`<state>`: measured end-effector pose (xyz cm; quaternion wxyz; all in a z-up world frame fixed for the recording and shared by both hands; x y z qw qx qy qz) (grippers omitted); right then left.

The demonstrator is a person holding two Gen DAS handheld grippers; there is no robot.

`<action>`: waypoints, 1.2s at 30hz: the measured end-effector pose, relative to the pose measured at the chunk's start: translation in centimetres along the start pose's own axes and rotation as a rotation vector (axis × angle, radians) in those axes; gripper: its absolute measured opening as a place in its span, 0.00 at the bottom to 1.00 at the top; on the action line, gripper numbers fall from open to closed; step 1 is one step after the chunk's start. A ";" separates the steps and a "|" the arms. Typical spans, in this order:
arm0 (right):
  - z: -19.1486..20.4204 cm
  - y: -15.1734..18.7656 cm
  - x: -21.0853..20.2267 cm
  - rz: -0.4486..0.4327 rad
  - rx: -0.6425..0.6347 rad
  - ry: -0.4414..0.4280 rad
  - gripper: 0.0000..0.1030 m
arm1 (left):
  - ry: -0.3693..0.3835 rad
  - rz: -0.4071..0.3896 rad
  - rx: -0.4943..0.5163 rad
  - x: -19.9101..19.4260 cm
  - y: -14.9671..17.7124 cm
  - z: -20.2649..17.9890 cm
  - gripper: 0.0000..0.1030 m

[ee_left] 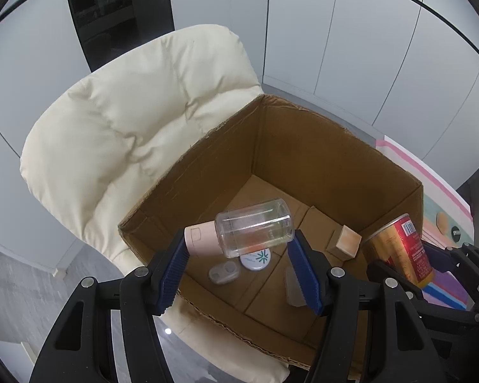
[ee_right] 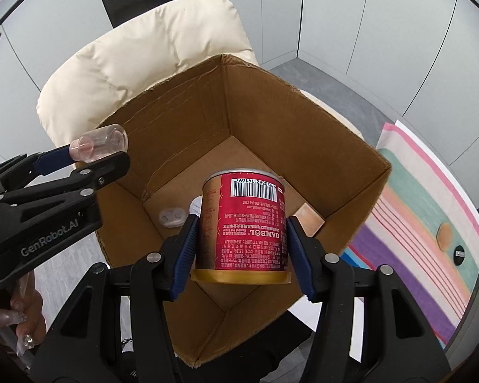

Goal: Organize objects
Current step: 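Open the right tool releasing the can while the left tool releases the bottle into the box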

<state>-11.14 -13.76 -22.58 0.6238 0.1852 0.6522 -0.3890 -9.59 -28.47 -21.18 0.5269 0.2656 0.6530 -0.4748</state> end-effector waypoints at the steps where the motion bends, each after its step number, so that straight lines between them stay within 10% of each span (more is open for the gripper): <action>1: -0.1 0.0 0.2 0.002 0.005 -0.001 0.55 | -0.003 -0.001 -0.002 0.0 0.0 0.1 0.62; 6: -0.6 -0.2 0.5 0.005 0.020 0.003 0.55 | 0.009 0.009 -0.065 0.0 0.3 1.1 0.75; 9: -1.3 0.0 0.4 0.016 0.051 -0.003 0.81 | 0.015 0.043 -0.088 0.1 0.6 1.7 0.96; 36: -5.4 3.0 -2.5 -0.002 0.172 0.043 0.89 | 0.004 0.113 0.024 -0.7 4.4 -0.7 0.96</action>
Point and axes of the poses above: each gripper's, at about its wrist camera, not at the fingertips, and x roughly the way its jaws point, z to its left, y to its underside, the point moved 6 cm from there along x, roughly the way its jaws point, and after that the axes turned 11 degrees about z, right-handed, at the moved point
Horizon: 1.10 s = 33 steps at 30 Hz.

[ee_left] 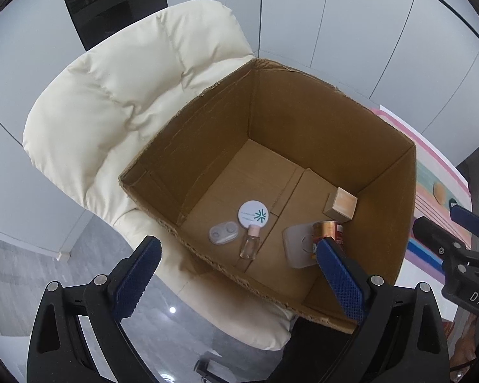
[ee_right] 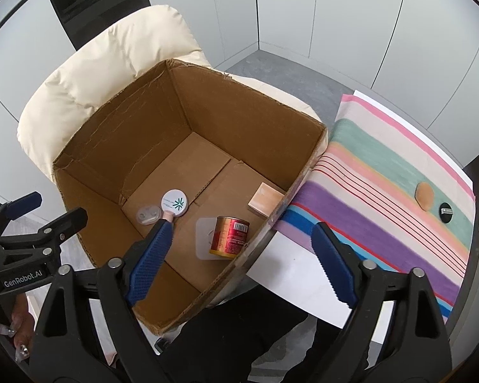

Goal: Organize objects
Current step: 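Open the right tool releasing the can while the left tool releases the bottle into the box, then withdraw both tools from the cardboard box back toward the cloth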

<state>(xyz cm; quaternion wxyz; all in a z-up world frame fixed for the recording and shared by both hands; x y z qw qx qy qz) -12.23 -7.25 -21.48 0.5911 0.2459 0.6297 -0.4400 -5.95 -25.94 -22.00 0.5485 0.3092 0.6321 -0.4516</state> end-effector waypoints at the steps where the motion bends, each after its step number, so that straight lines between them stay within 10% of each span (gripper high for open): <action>1: -0.1 0.2 -0.3 -0.005 0.004 0.004 0.89 | 0.002 0.001 0.001 0.0 0.2 0.0 0.96; 33: -2.7 13.9 -7.4 -0.041 0.087 -0.029 0.90 | -0.001 -0.007 0.077 -4.8 12.8 -2.8 0.96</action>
Point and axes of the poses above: each gripper's, at about its wrist camera, not at the fingertips, and x roughly the way its jaws point, z to its left, y to its underside, the point moved 6 cm from there along x, roughly the way its jaws point, and after that the axes turned 11 degrees about z, right-handed, at the moved point
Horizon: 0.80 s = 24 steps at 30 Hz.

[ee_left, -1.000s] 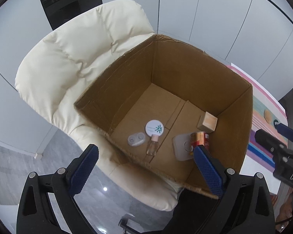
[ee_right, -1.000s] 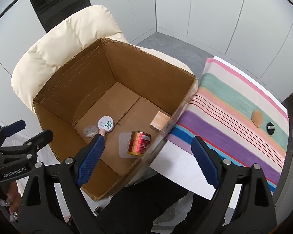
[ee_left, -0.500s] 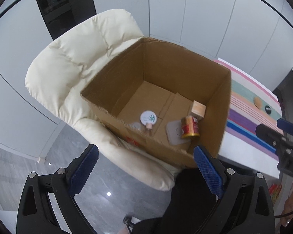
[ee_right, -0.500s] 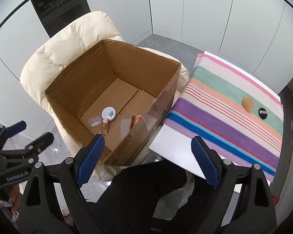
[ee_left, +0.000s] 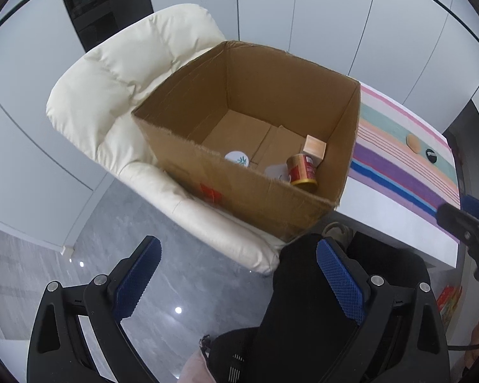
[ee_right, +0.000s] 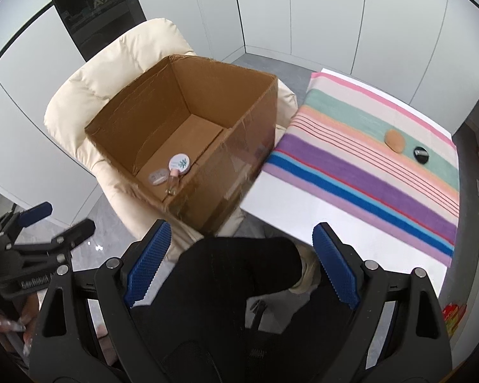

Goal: Organize objects
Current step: 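Withdraw both tools from the cardboard box back toward the cloth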

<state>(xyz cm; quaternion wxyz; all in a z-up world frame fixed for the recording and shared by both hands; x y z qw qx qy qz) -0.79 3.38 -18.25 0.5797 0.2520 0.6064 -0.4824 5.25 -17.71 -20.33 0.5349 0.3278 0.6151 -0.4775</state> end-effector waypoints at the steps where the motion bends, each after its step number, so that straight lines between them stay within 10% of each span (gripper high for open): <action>1: -0.2 0.7 -0.3 -0.002 0.003 -0.001 0.90 | 0.005 0.003 -0.008 0.0 0.3 0.2 0.96; 24: -3.2 3.2 -1.2 -0.040 0.069 -0.028 0.89 | 0.036 0.008 0.052 1.9 1.1 -2.7 0.96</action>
Point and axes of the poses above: each gripper's, at about its wrist camera, not at the fingertips, and x roughly the way its jaws point, z to its left, y to its underside, the point moved 6 cm from there along x, roughly the way its jaws point, and after that the axes turned 11 degrees about z, right-handed, at the moved point
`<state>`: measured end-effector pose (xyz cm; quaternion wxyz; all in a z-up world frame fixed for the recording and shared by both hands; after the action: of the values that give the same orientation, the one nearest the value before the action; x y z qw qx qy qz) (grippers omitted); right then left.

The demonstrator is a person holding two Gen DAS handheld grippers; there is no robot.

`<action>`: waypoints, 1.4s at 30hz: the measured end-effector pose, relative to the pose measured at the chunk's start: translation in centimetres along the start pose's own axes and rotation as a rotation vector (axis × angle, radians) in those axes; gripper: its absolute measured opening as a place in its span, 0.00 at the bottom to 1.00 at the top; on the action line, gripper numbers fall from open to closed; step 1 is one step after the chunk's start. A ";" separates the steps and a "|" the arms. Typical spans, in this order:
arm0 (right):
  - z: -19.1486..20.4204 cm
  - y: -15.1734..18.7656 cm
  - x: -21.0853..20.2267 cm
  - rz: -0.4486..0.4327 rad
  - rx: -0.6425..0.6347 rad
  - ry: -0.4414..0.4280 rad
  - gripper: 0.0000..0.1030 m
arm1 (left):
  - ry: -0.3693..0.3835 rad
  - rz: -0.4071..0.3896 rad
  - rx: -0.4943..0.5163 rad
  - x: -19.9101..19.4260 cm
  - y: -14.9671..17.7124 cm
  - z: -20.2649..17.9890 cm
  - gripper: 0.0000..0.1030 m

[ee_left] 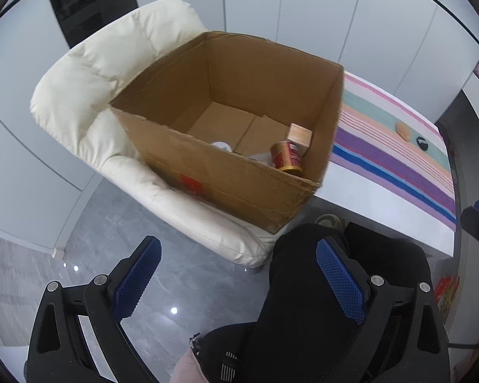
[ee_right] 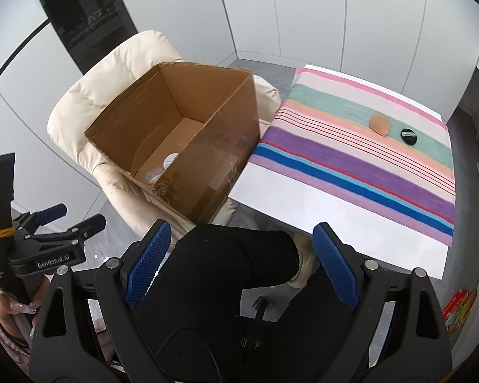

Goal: Organize objects
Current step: 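Withdraw both tools from the cardboard box back toward the cloth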

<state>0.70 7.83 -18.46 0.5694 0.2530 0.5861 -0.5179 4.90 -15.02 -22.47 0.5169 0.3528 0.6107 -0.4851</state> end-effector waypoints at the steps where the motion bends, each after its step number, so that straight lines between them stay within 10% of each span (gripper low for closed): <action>1: -0.4 0.0 0.0 0.000 0.010 0.002 0.89 | 0.004 0.001 0.006 0.1 0.0 -0.3 0.96; 25: -16.7 4.9 -3.4 -0.049 0.358 0.097 0.89 | 0.078 -0.019 0.370 0.6 -2.0 -17.7 0.96; 42: -27.1 6.8 -3.8 -0.109 0.504 0.231 0.89 | 0.127 0.022 0.454 2.4 -4.8 -27.7 0.96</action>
<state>-3.45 35.47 -22.10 0.3894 0.4122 0.5124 -0.6449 -8.06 10.00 -23.87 0.3902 0.4965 0.5135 -0.5810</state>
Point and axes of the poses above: each gripper's, at about its wrist camera, not at the fingertips, and x roughly the way its jaws point, z to its left, y to its underside, the point moved 6 cm from there along x, roughly the way its jaws point, and after that the axes turned 11 degrees about z, right-handed, at the moved point
